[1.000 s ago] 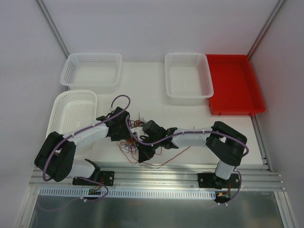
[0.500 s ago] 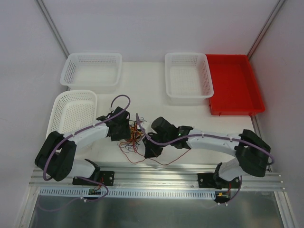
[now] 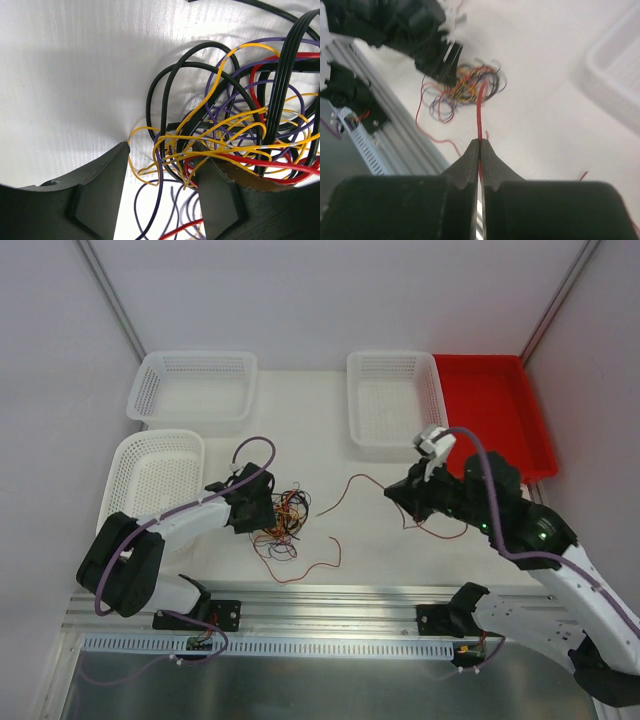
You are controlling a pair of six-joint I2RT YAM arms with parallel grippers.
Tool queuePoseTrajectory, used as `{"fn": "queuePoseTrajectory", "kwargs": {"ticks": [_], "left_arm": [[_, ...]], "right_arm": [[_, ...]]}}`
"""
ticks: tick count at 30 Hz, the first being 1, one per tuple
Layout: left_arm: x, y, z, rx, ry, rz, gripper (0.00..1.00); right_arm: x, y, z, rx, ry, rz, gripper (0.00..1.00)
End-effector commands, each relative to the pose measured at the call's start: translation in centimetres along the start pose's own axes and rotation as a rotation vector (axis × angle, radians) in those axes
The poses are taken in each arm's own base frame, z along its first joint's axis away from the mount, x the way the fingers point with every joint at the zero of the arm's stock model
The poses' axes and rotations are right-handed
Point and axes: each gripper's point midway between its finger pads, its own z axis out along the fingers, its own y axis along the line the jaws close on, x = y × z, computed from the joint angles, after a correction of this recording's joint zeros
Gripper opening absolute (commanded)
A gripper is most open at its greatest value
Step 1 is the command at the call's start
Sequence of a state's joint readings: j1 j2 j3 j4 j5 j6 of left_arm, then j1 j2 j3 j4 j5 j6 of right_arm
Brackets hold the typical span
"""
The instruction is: Untangle the cables
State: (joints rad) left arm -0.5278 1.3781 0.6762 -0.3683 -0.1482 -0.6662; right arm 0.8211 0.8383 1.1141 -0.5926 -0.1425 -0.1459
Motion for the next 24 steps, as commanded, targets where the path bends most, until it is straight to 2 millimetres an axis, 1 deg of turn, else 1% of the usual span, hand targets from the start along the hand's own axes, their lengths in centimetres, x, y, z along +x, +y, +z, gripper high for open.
{"fn": "queuePoseTrajectory", "kwargs": {"ticks": [1,2,4,5,6,8,9,10,11,12,13,14,15,17,18,19,20,21,22,24], "left_arm": [[1.5,2.3,1.3,-0.093,0.046,-0.014,0.55],[1.4,2.2,1.2,-0.091,0.044,-0.013,0.55],[1.2,2.2,1.2,-0.090,0.041,-0.014,0.55],[1.1,2.1,1.2,-0.087,0.040,-0.015,0.55],[1.2,2.1,1.2,-0.083,0.045,-0.017,0.55],[1.0,1.7,0.8,-0.059,0.036,-0.022,0.56],[0.8,1.2,0.5,-0.037,0.033,-0.026,0.57],[0.7,1.0,0.2,-0.023,0.029,-0.028,0.58],[0.2,0.6,-0.4,0.002,0.008,-0.031,0.59],[-0.1,0.4,-0.8,0.014,-0.002,-0.026,0.63],[-0.2,0.2,-1.3,0.029,-0.005,-0.024,0.65],[-0.7,-0.1,-2.0,0.050,-0.027,-0.025,0.67],[-1.2,-0.4,-2.6,0.065,-0.041,-0.021,0.72],[-1.7,-0.8,-4.0,0.095,-0.064,-0.015,0.75],[-2.2,-1.1,-4.7,0.113,-0.083,-0.010,0.76],[-2.3,-1.2,-5.2,0.126,-0.088,-0.006,0.79],[-2.8,-1.6,-6.2,0.154,-0.115,0.005,0.79],[-3.4,-1.9,-7.0,0.175,-0.135,0.005,0.80],[-3.6,-2.0,-7.6,0.187,-0.146,0.012,0.81],[-4.4,-2.6,-9.4,0.236,-0.194,0.027,0.82]], "right_arm": [[-2.8,-2.1,-4.7,0.135,-0.098,-0.041,0.01],[-3.4,-2.7,-5.4,0.169,-0.124,-0.042,0.01],[-4.6,-2.8,-6.5,0.187,-0.170,-0.040,0.01],[-5.1,-3.5,-6.8,0.229,-0.193,-0.039,0.01],[-5.3,-3.7,-6.8,0.241,-0.199,-0.040,0.01],[-4.7,-5.0,-6.2,0.302,-0.177,-0.025,0.01],[-4.1,-5.4,-5.6,0.316,-0.156,-0.015,0.01],[-3.1,-6.0,-4.6,0.333,-0.132,-0.003,0.01],[-2.2,-7.1,-4.0,0.384,-0.111,0.012,0.01],[-1.4,-7.8,-3.6,0.415,-0.100,0.039,0.01],[0.6,-8.9,-2.5,0.458,-0.059,0.058,0.01],[1.6,-10.0,-2.3,0.516,-0.043,0.078,0.01],[2.7,-10.5,-1.8,0.539,-0.025,0.109,0.01],[5.0,-12.1,-1.1,0.602,0.018,0.161,0.01],[7.5,-12.8,-0.3,0.622,0.083,0.182,0.01],[8.6,-13.5,0.0,0.647,0.104,0.216,0.01],[9.6,-13.8,0.3,0.667,0.119,0.256,0.01],[12.1,-14.4,0.9,0.690,0.183,0.281,0.01],[12.9,-14.9,1.2,0.710,0.191,0.319,0.01],[15.4,-15.3,1.9,0.721,0.254,0.363,0.01]]}}
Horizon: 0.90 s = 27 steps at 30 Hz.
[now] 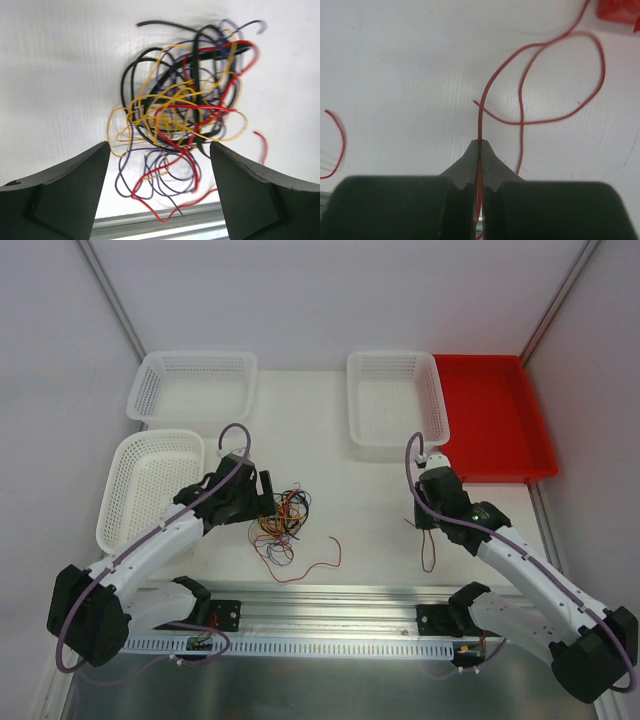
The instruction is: Untangle the cables
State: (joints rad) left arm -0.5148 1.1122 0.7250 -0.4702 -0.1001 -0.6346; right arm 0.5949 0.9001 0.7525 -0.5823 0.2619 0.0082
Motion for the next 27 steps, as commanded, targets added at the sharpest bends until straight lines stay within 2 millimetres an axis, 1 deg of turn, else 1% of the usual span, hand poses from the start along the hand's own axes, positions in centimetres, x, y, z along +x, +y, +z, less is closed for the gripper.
{"fn": "queuePoseTrajectory", "kwargs": {"ticks": [1,3,4,5,7,8,11,12,13,14,16,17,20,21,24,27], "left_arm": [[-2.2,-1.6,-3.2,0.089,-0.070,0.040,0.83],[-3.0,-2.1,-4.6,0.128,-0.111,0.066,0.84],[-3.3,-2.2,-5.1,0.138,-0.126,0.071,0.84],[-3.6,-2.4,-6.0,0.159,-0.153,0.092,0.84],[-4.1,-2.5,-6.8,0.177,-0.182,0.112,0.85],[-4.3,-2.5,-7.3,0.186,-0.204,0.133,0.85],[-4.8,-2.3,-8.2,0.192,-0.249,0.172,0.85],[-4.8,-2.2,-8.3,0.191,-0.254,0.183,0.86],[-4.9,-2.1,-8.3,0.186,-0.261,0.194,0.86],[-4.9,-1.9,-8.3,0.179,-0.265,0.216,0.86],[-5.0,-1.8,-8.3,0.171,-0.268,0.240,0.86],[-5.2,-1.7,-8.4,0.168,-0.277,0.258,0.86],[-5.9,-1.5,-8.2,0.137,-0.289,0.283,0.86],[-6.1,-1.5,-8.2,0.130,-0.292,0.288,0.86],[-6.7,-1.6,-8.1,0.119,-0.295,0.310,0.86],[-6.8,-1.1,-7.3,0.086,-0.295,0.322,0.86]], "right_arm": [[0.8,-0.3,2.6,0.045,0.025,0.124,0.01],[1.7,-0.4,3.6,0.055,0.064,0.143,0.01],[2.5,-0.5,4.5,0.074,0.105,0.137,0.01],[2.8,-0.7,4.9,0.091,0.121,0.143,0.03],[3.3,-0.9,5.7,0.118,0.152,0.148,0.05],[3.9,-1.2,6.3,0.147,0.182,0.144,0.09],[4.8,-1.8,7.3,0.208,0.227,0.155,0.23],[4.9,-1.9,7.5,0.217,0.233,0.165,0.30],[5.1,-1.9,7.6,0.229,0.244,0.171,0.34],[5.1,-2.0,7.7,0.241,0.247,0.176,0.45],[5.0,-2.0,7.8,0.245,0.246,0.192,0.60],[4.8,-2.0,7.7,0.248,0.237,0.198,0.76],[3.9,-2.5,7.2,0.282,0.200,0.224,0.99],[3.8,-2.8,7.1,0.297,0.197,0.228,0.97],[3.4,-3.7,7.1,0.338,0.189,0.261,0.97],[3.6,-4.9,7.6,0.379,0.194,0.340,0.97]]}}
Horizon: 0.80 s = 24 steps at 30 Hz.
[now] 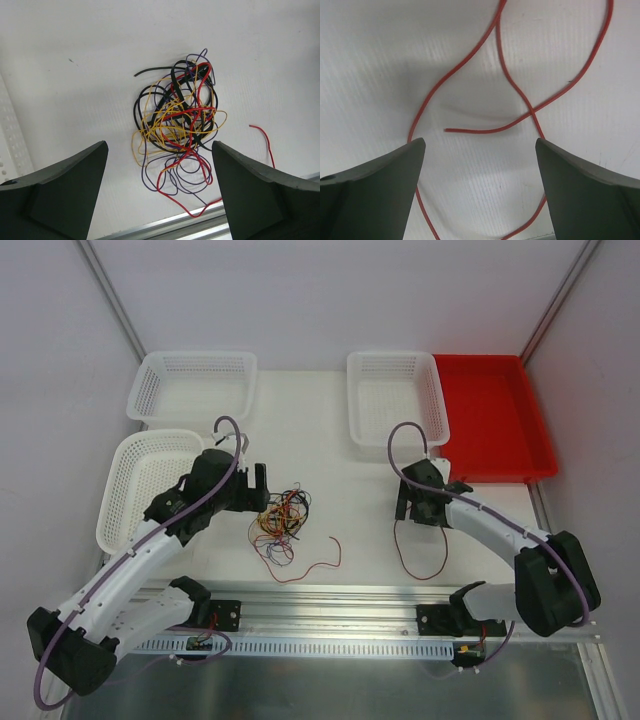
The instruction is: Untangle the cables
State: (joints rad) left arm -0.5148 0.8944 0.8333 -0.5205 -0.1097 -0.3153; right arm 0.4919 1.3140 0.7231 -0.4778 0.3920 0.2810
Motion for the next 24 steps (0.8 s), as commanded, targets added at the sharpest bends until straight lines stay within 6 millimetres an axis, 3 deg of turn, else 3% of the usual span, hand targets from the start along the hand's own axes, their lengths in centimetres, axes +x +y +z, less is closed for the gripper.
{"fn": "queuePoseTrajectory", "kwargs": {"ticks": [1,5,16,24], "left_arm": [[-1.2,1.0,0.0,-0.047,-0.032,0.046,0.86],[0.0,1.5,0.4,-0.058,-0.012,0.029,0.86],[0.7,1.9,0.5,-0.073,-0.006,0.024,0.86],[0.9,2.4,0.6,-0.095,-0.007,0.022,0.86]], "right_arm": [[-1.6,-1.1,0.2,0.046,-0.026,0.131,0.97],[-1.6,-1.8,1.2,0.051,-0.015,0.259,0.97],[-1.7,-3.3,3.4,0.123,-0.010,0.475,0.97],[-2.1,-2.0,4.5,0.072,-0.016,0.531,0.97]]}}
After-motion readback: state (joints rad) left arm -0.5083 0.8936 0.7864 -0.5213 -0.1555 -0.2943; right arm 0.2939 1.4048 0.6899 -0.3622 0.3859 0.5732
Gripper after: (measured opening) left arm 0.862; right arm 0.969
